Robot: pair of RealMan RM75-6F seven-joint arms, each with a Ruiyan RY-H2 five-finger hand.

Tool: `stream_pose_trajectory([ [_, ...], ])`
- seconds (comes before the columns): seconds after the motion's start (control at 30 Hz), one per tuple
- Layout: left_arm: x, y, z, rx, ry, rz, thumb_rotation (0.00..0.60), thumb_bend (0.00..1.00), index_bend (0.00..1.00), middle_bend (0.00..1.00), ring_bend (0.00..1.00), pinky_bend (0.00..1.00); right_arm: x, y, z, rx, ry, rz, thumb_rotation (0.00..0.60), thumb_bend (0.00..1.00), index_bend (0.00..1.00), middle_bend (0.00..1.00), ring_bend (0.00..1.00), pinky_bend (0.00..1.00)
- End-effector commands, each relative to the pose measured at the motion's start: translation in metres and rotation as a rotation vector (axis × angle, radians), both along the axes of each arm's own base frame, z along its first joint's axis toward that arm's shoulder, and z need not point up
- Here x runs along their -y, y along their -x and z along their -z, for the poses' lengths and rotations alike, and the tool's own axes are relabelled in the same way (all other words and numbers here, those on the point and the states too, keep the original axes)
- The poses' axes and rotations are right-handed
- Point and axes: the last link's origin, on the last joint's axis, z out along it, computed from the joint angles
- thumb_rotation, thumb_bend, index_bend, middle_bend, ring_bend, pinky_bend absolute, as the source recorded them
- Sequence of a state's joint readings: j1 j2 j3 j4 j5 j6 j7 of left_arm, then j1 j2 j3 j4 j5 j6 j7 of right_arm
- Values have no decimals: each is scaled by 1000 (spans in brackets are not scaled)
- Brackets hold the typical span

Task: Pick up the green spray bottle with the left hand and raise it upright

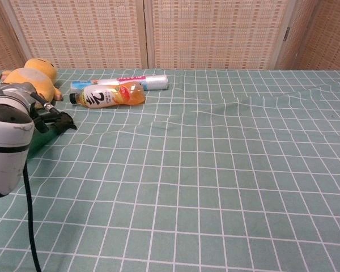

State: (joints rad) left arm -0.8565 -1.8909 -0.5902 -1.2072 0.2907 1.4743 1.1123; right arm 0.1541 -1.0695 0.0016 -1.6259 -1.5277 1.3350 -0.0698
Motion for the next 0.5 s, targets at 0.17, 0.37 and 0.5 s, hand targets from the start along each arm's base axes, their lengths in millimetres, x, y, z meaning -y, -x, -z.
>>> stream_pose_trajectory([
  [0.17,3,-2,6,46,18,-32,600,220,111,306,285,226,0,0,0,-2,0,1,600,58,46,0,0,16],
  [0.37,4,-5,9,42,24,-28,600,220,111,306,285,224,0,0,0,-1,1,0,600,58,46,0,0,16],
  [0.5,4,0,11,32,28,-40,600,221,115,307,287,222,0,0,0,0,0,0,600,58,46,0,0,16],
])
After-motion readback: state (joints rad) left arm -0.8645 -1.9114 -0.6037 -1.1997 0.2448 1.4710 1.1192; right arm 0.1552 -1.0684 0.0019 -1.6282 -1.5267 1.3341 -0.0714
